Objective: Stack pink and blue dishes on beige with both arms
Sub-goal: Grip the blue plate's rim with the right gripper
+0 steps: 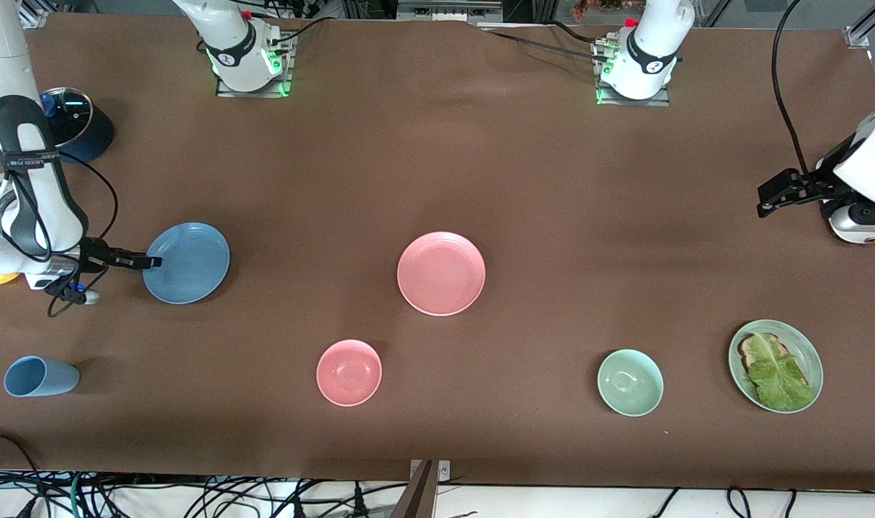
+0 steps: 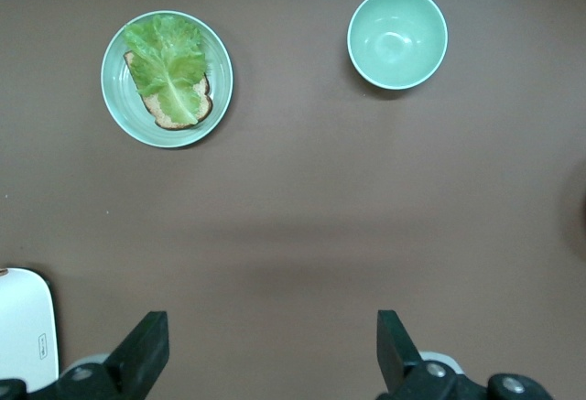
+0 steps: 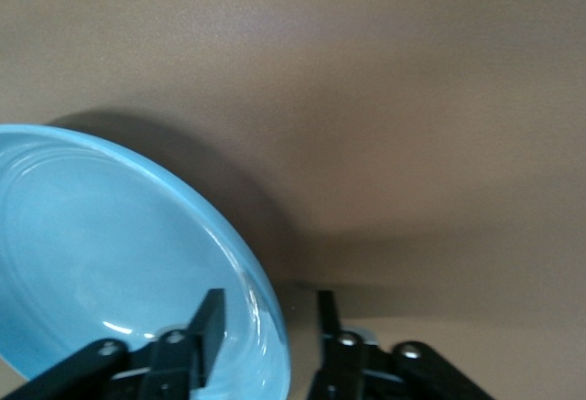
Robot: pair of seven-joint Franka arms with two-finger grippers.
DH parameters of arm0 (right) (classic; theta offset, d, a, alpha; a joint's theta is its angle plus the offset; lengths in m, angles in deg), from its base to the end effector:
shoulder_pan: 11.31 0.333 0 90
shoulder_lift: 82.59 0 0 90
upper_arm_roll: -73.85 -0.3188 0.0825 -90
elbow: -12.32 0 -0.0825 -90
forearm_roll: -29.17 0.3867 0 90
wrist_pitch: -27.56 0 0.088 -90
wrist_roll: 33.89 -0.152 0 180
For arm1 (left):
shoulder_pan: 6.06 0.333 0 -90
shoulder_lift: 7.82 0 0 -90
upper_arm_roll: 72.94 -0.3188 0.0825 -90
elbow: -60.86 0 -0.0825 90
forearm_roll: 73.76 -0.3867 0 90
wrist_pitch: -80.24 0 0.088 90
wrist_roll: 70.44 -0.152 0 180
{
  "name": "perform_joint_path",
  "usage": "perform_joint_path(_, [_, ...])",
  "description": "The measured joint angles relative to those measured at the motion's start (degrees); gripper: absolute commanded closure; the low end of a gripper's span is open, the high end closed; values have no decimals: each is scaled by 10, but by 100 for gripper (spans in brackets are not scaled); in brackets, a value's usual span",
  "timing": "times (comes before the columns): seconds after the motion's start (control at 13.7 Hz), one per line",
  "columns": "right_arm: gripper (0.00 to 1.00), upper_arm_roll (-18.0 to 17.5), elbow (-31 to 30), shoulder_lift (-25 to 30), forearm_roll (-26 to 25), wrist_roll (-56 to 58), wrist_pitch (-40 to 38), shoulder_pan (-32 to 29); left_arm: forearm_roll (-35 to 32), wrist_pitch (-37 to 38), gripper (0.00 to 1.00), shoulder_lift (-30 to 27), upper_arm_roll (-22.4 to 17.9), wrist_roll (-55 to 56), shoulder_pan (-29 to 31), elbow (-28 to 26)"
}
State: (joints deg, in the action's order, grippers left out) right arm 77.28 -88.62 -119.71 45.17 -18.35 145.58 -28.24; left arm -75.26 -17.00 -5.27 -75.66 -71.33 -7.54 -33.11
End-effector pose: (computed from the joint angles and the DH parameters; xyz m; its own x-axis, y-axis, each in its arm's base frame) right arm 0.5820 -0.1884 0.1341 0.9331 -0.2038 -0.2963 -0.2787 -0.9305 -0.2376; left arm 0.5799 0.0158 0.5351 0.9999 0.0027 0.0121 0.0031 -0.9996 -0.0283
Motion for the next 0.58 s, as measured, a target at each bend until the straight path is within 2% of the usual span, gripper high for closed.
perform_joint_path(0.07, [100,0,1,0,0,0,0,0,11,3,0,0,-1,0,6,4])
perform_joint_path(0.22, [100,0,3,0,1,2,-2,0,36,7,0,0,-1,-1,16,8])
perform_joint_path(0.58, [100,-1,15,0,4,3,-18,0,43,17,0,0,1,-1,17,14])
